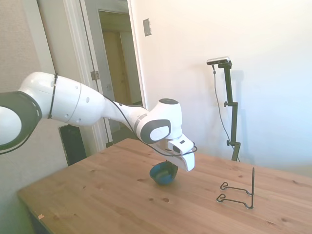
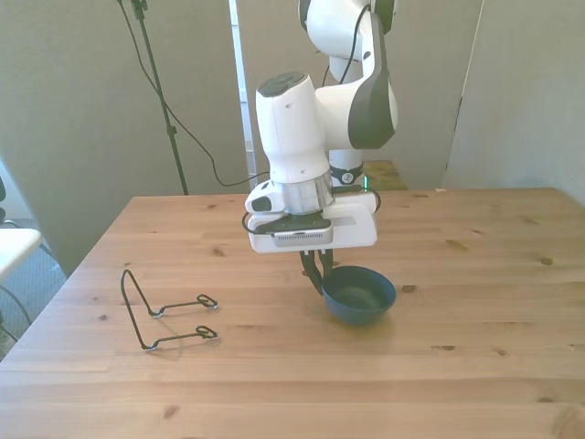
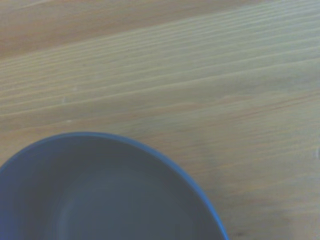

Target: Unload the bowl

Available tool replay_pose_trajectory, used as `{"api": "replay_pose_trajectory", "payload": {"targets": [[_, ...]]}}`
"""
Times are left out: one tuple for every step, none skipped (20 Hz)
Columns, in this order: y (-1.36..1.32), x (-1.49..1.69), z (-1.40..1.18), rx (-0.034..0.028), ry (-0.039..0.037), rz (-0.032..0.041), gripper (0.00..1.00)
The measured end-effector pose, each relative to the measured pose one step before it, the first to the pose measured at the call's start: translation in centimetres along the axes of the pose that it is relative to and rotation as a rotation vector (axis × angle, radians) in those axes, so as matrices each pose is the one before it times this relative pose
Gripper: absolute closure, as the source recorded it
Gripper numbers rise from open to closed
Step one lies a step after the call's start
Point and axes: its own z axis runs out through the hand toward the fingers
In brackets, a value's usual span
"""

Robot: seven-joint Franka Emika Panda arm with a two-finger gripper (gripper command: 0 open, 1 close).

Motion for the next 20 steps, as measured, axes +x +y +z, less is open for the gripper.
{"api": "replay_pose_trajectory", "payload": {"targets": [[-0.243,0.339,0.278,-0.00284,-0.00134,-0.00060,0.00],[-0.188,0.240,0.106,-0.00039,0.00082,-0.00061,0.00],[-0.100,0.133,-0.060,-0.00002,0.00000,-0.00032,0.00],[-0.020,0.106,-0.137,0.00094,0.00143,0.00035,0.00],[0.050,0.146,-0.161,0.00130,0.00320,0.00136,0.00],[0.133,0.175,-0.142,0.00047,0.00286,0.00128,0.00],[0.179,0.177,-0.094,0.00011,0.00182,-0.00048,0.00],[0.145,0.134,-0.076,-0.00005,0.00151,-0.00066,0.00],[0.123,0.115,-0.084,0.00017,0.00142,-0.00119,0.00],[0.096,0.087,-0.054,-0.00018,0.00106,-0.00019,0.00],[0.070,0.060,-0.069,-0.00048,0.00143,-0.00057,0.00],[0.069,0.063,-0.186,0.00016,0.00322,-0.00046,0.00],[0.057,0.058,-0.324,0.00099,0.00513,-0.00058,0.00],[0.086,0.069,-0.565,0.00195,0.00824,-0.00106,0.00],[0.144,0.119,-0.885,0.00241,0.01652,-0.00293,0.00],[0.203,0.177,-1.153,0.00283,0.02563,-0.00302,0.00],[0.262,0.148,-1.483,0.00459,0.03120,-0.00178,0.00],[0.286,0.077,-1.418,0.00885,0.03186,0.00211,0.00],[0.274,-0.011,-1.247,0.00601,0.03238,0.00375,0.00],[0.224,-0.173,-1.142,0.00762,0.02920,0.00666,0.00]]}}
